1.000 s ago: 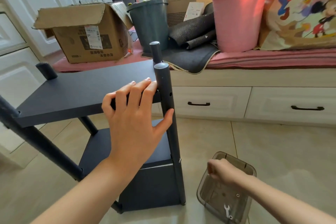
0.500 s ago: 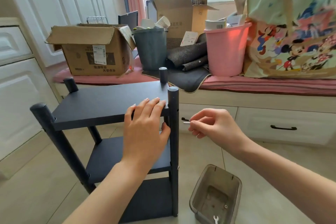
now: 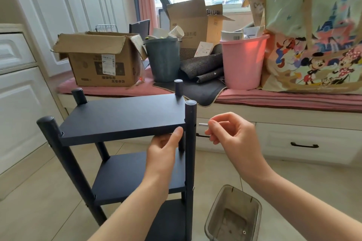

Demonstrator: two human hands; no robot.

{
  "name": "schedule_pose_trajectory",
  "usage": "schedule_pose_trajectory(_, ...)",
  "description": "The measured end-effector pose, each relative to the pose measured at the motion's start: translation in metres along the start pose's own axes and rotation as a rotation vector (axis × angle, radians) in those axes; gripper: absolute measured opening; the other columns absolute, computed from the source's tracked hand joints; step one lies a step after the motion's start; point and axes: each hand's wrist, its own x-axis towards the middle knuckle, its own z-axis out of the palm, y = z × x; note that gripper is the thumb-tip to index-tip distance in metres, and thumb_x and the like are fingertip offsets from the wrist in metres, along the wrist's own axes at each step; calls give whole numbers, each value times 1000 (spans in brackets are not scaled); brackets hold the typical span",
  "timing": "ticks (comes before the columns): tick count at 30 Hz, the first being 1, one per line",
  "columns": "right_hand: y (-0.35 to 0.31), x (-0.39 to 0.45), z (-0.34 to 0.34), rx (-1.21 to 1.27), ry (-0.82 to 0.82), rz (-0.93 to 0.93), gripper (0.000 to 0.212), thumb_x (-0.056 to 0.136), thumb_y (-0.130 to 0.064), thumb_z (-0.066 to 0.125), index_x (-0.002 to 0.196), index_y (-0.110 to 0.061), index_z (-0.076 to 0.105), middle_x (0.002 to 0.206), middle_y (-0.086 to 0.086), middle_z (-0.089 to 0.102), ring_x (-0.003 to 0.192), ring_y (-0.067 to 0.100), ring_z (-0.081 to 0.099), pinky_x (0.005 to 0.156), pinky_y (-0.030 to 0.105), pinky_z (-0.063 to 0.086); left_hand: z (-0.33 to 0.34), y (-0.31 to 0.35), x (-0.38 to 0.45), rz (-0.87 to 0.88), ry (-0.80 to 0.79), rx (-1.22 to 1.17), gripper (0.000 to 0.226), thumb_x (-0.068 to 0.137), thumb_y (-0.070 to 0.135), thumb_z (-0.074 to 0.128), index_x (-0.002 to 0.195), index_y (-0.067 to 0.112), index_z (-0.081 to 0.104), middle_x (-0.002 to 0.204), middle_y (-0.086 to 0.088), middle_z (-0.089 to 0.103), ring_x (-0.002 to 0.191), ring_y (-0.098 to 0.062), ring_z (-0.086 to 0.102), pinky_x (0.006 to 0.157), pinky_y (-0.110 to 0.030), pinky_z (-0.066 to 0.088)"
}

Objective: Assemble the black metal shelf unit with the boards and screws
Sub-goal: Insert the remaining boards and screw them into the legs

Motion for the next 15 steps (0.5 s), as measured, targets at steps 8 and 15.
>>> schedule_pose_trajectory(8, 6, -4, 2, 21, -41, 14, 10, 83, -18, 76, 82, -13, 68, 74, 3, 74, 69, 19, 73, 69, 31, 60, 16, -1, 12, -33, -149, -306, 50, 76, 50, 68, 110, 15, 72, 109, -1, 77, 107, -16, 71, 100, -34, 49)
schedule_pose_trajectory(15, 12, -5, 3, 19, -85, 39, 13, 80, -20, 78, 83, -13, 68, 76, 2, 75, 71, 18, 74, 69, 28, 60, 15, 0, 14, -8, -149, -358, 35, 80, 44, 67, 103, 18, 71, 103, 1, 78, 97, -15, 74, 71, -18, 56)
